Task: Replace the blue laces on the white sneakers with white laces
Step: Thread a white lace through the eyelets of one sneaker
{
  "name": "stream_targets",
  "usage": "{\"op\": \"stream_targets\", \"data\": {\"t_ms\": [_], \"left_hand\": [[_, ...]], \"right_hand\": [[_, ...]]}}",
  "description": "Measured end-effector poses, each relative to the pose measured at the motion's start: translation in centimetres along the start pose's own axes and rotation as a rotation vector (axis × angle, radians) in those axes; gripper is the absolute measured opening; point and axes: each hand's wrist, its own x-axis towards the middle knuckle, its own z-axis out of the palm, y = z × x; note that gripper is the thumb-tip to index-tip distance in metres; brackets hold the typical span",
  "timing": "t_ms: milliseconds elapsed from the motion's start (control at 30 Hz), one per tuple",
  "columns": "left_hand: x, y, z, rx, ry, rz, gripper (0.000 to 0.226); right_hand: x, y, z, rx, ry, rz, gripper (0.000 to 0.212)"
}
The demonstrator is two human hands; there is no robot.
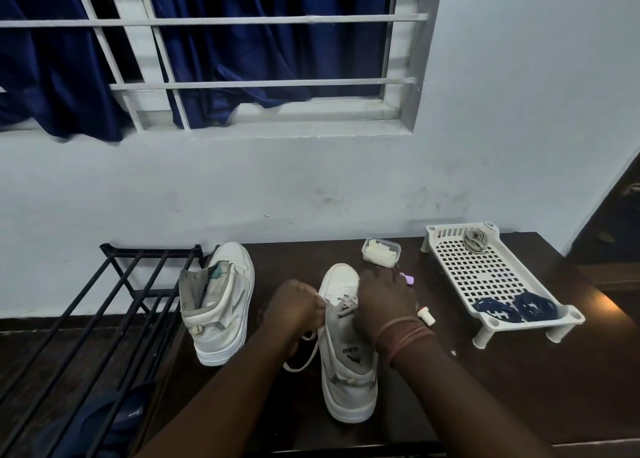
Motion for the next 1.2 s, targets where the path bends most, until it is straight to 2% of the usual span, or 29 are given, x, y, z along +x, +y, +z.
{"op": "stream_targets", "data": {"t_ms": [100,167,200,233,267,333,367,400,433,500,567,600,667,700,733,767,833,867,900,933,1000,1067,1133,1200], "left_hand": [[0.3,1.9,-1.2,-0.314,0.054,0.028,0.028],[1.0,2.8,-2.9,-0.516,0.081,-0.036,0.029],[1.3,3.0,-3.7,-0.496,0.073,-0.065,0.028],[1.3,3.2,-4.4,-0.329,0.066,-0.067,0.025],[1.0,3.2,-4.9,-0.041,0.045,-0.062,0.022],[0.0,2.6,-5.5,0.601,-0.079,-0.089,0.032],[-0.5,2.2,-5.6,0.809,-0.169,-0.111,0.036],[-1.0,1.9,-5.5,0.891,-0.285,-0.108,0.033],[-1.0,1.8,-5.3,0.867,-0.376,-0.058,0.025],[-0.5,2.3,-4.9,0.581,-0.384,0.125,0.017],[0.4,3.3,-4.7,0.158,-0.292,0.339,0.023],[0.8,3.8,-4.7,-0.080,-0.279,0.383,0.025],[1.0,4.1,-4.4,-0.485,-0.321,0.282,0.027],[1.1,3.6,-4.3,-0.521,-0.308,0.207,0.029],[0.5,3.4,-4.0,-0.385,-0.255,0.144,0.031],[0.8,2.8,-4.2,-0.089,-0.191,0.110,0.033],[0.7,1.7,-4.7,0.648,-0.106,0.076,0.040],[0.6,1.4,-5.0,0.911,-0.141,0.046,0.043],[0.5,1.1,-5.1,1.049,-0.235,0.025,0.045],[0.3,0.9,-5.1,1.060,-0.338,0.013,0.041],[0.1,1.6,-4.9,0.756,-0.394,0.028,0.023],[0.7,2.3,-5.2,0.419,-0.312,0.145,0.031],[1.3,2.7,-5.2,0.229,-0.251,0.251,0.040],[1.4,2.1,-4.3,0.004,-0.276,0.221,0.044]], "right_hand": [[0.3,0.8,0.1,0.102,-0.270,0.173,0.041],[0.6,0.8,0.1,0.114,-0.301,0.192,0.037],[0.6,0.8,-0.1,0.104,-0.304,0.183,0.034],[0.6,0.6,-0.3,0.100,-0.321,0.174,0.032],[0.6,0.6,-0.4,0.102,-0.334,0.167,0.031],[0.5,0.5,-0.6,0.109,-0.333,0.177,0.032],[0.5,0.5,-0.9,0.107,-0.331,0.182,0.032],[0.5,0.4,-1.0,0.109,-0.330,0.180,0.030],[0.4,0.3,-1.3,0.110,-0.337,0.169,0.027],[0.2,0.2,-1.9,0.085,-0.380,0.136,0.018],[0.2,0.1,-2.3,0.058,-0.390,0.115,0.015],[0.3,0.1,-2.3,0.057,-0.395,0.114,0.012],[0.3,0.0,-2.3,0.047,-0.411,0.125,0.011],[0.2,-0.1,-2.5,0.038,-0.418,0.126,0.010],[0.2,-0.1,-2.4,0.033,-0.425,0.128,0.009],[0.2,-0.1,-2.6,0.032,-0.430,0.132,0.008],[0.2,-0.2,-2.6,0.036,-0.447,0.152,0.022],[0.2,-0.2,-2.6,0.030,-0.456,0.157,0.026],[0.2,-0.2,-2.7,0.023,-0.460,0.155,0.028],[0.2,-0.2,-2.8,0.017,-0.459,0.151,0.028],[0.2,-0.2,-3.0,0.001,-0.463,0.128,0.028],[0.0,-0.4,-3.3,-0.017,-0.462,0.079,0.024],[-0.1,-0.4,-3.3,-0.012,-0.436,0.072,0.027],[-0.1,-0.3,-3.4,-0.009,-0.435,0.089,0.035]]}}
